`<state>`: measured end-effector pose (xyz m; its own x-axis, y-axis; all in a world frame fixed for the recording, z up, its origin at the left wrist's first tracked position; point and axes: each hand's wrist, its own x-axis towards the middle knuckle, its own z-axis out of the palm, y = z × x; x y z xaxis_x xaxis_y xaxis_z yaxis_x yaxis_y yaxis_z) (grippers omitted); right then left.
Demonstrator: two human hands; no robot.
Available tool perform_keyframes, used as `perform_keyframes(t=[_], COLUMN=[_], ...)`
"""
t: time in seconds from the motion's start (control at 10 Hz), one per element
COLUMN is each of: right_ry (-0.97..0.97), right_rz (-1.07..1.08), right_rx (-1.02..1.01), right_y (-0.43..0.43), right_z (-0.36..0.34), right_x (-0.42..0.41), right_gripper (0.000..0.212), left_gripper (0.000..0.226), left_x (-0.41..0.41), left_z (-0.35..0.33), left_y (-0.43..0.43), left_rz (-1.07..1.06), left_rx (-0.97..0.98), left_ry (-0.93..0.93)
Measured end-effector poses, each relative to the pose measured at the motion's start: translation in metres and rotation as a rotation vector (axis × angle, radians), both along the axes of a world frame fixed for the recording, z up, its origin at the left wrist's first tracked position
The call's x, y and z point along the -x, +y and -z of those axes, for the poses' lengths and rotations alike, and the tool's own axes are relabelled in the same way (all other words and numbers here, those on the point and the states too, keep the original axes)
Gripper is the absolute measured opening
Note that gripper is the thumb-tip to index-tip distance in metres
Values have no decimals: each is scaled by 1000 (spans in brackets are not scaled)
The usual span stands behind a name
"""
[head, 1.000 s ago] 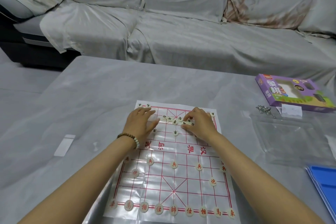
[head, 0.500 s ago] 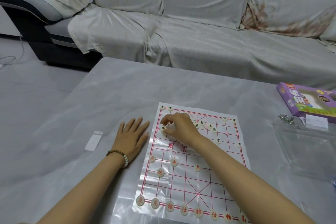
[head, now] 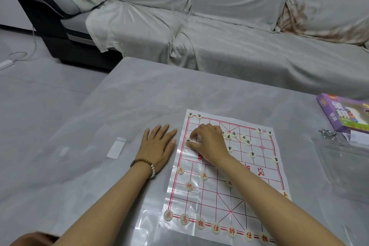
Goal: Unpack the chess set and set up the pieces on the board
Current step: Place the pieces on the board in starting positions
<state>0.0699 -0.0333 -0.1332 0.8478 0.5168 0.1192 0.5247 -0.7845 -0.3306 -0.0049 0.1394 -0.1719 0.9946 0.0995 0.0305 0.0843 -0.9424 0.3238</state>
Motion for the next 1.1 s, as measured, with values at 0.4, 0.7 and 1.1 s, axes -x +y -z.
perform_keyframes(t=[0.4,0.7,1.1], right_ry=[44,72,185], right_rz=[15,15,212], right_rx=[-35,-51,-79], right_y=[7,8,-68], right_z=[1,3,-24], right_x=[0,-2,-53], right_gripper=[26,24,22], left_gripper=[71,73,86], left_x=[-1,-3,-33], left_z=[4,5,-18], left_y=[1,1,-19], left_rz=[1,-3,16], left_rx=[8,-11,245], left_ry=[-10,-1,-28])
